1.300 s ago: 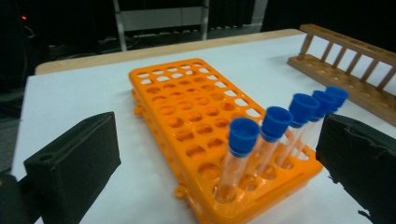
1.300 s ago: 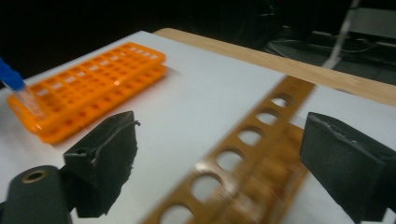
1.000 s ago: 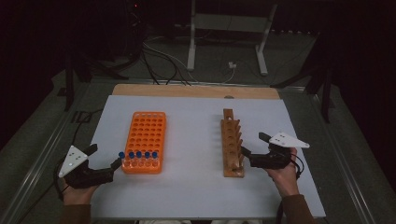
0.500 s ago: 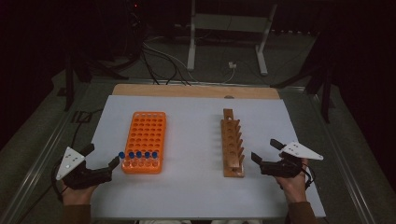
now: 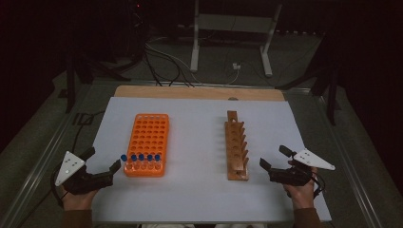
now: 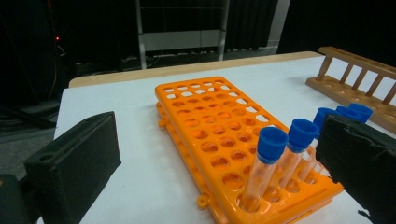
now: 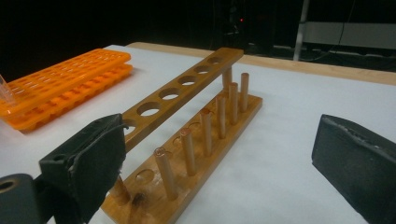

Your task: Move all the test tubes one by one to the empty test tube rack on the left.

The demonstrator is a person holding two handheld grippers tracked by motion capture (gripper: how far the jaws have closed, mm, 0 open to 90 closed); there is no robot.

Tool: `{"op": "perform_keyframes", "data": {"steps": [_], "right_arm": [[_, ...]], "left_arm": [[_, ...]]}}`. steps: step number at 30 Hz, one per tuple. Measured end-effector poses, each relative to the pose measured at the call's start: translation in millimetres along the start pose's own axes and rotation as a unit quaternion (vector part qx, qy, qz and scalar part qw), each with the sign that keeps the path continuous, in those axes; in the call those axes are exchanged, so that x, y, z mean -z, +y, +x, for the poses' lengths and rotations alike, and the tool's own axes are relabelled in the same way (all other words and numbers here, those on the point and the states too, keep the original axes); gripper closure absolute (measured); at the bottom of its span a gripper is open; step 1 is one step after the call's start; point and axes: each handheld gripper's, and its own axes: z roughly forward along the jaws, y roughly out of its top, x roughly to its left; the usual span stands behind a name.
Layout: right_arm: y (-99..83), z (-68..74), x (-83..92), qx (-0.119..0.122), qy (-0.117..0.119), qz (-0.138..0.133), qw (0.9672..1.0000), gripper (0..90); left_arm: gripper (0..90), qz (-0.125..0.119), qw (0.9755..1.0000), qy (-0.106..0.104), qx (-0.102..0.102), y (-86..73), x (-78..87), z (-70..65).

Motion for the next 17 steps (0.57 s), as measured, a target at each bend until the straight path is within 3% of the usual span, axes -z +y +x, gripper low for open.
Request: {"op": "perform_keyframes", "data": {"steps": [17], "right_arm": [[-4.9,-8.2,11.0,-0.011,-0.021,-0.008,0.9997,2.6]], "left_arm": [[0.4,0.005,1.0,-0.005,-0.004,-1.8,-3.3,-0.5]]}}
